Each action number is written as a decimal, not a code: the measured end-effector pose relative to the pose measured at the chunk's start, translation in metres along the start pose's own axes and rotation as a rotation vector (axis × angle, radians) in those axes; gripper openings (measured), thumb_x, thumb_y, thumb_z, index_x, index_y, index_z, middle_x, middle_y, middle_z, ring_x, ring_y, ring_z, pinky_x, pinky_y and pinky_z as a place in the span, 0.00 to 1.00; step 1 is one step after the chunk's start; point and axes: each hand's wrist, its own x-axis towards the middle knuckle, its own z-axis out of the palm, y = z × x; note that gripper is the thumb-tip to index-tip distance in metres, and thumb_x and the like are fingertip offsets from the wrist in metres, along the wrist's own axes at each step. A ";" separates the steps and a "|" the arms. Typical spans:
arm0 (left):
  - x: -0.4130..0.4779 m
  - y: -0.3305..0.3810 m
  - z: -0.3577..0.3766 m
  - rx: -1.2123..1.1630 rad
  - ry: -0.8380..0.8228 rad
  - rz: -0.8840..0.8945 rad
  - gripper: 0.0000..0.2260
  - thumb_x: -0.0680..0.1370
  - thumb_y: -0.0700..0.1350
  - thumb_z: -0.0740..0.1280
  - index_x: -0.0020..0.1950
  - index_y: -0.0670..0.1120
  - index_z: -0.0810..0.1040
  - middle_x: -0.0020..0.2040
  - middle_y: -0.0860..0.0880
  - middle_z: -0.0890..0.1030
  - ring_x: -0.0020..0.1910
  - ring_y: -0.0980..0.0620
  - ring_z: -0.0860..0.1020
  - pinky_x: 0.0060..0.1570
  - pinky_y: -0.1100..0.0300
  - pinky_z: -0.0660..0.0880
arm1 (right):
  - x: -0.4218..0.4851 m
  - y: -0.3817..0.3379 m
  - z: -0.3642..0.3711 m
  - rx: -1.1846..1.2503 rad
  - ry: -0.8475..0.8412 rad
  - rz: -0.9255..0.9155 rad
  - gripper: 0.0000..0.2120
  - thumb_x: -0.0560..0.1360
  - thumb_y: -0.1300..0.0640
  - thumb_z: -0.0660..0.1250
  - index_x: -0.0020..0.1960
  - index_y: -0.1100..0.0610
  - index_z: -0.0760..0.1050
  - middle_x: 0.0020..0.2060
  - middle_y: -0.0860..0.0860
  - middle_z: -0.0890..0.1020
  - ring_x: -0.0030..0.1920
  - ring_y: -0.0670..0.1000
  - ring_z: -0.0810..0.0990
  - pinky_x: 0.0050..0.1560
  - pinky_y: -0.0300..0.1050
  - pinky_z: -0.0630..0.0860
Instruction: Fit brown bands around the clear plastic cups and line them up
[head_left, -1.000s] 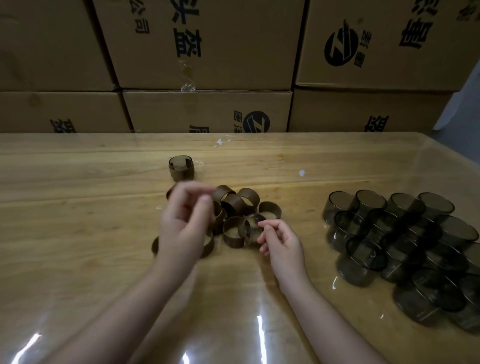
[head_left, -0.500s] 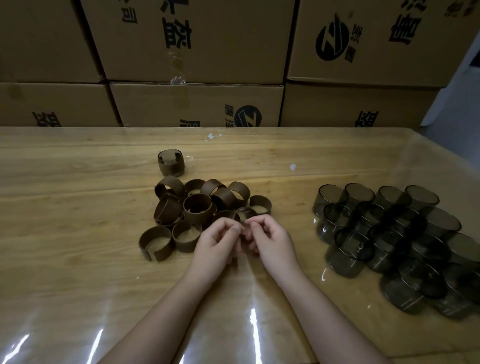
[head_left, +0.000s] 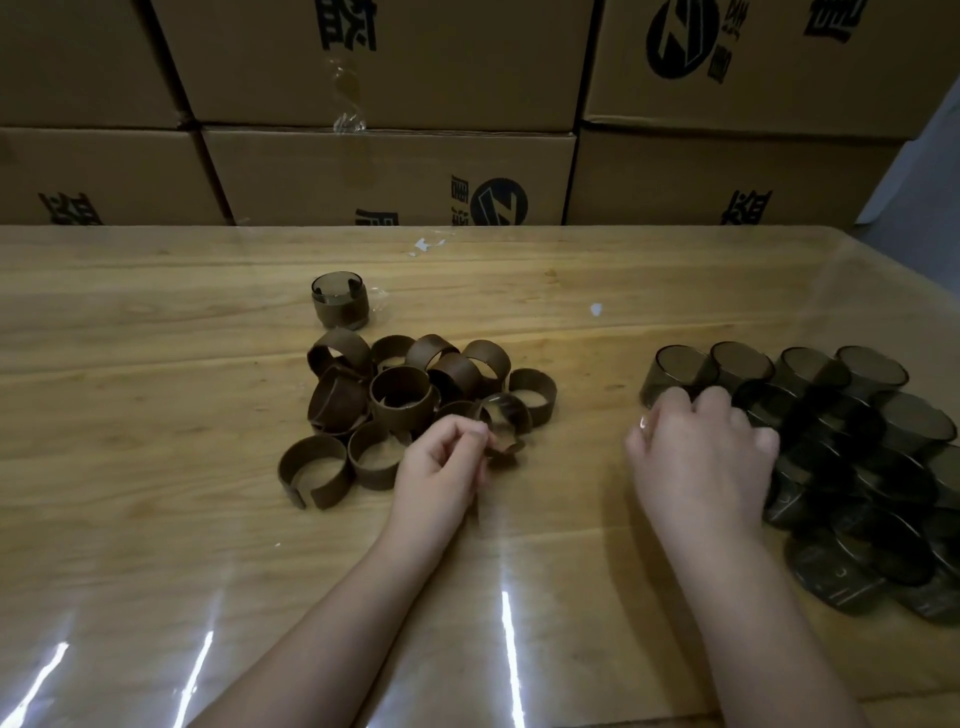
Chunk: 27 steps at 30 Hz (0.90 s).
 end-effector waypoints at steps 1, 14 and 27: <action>0.000 0.000 0.000 -0.012 0.014 -0.004 0.12 0.80 0.41 0.61 0.39 0.46 0.78 0.25 0.52 0.72 0.22 0.59 0.67 0.22 0.68 0.64 | 0.001 0.003 0.000 -0.024 -0.027 0.024 0.15 0.79 0.48 0.60 0.61 0.55 0.72 0.56 0.55 0.74 0.57 0.56 0.74 0.57 0.51 0.68; -0.001 0.006 0.001 -0.034 0.006 -0.049 0.11 0.80 0.42 0.61 0.39 0.44 0.77 0.27 0.50 0.71 0.23 0.59 0.67 0.22 0.68 0.64 | -0.003 0.007 -0.001 -0.055 -0.212 0.056 0.15 0.79 0.62 0.60 0.65 0.56 0.63 0.58 0.57 0.75 0.54 0.56 0.78 0.43 0.46 0.67; 0.000 0.001 0.001 -0.012 0.006 -0.012 0.08 0.80 0.41 0.62 0.42 0.46 0.78 0.32 0.51 0.76 0.26 0.58 0.71 0.26 0.65 0.69 | -0.021 -0.024 0.001 0.357 0.124 -0.332 0.12 0.78 0.60 0.65 0.61 0.56 0.76 0.50 0.54 0.79 0.52 0.56 0.79 0.54 0.52 0.72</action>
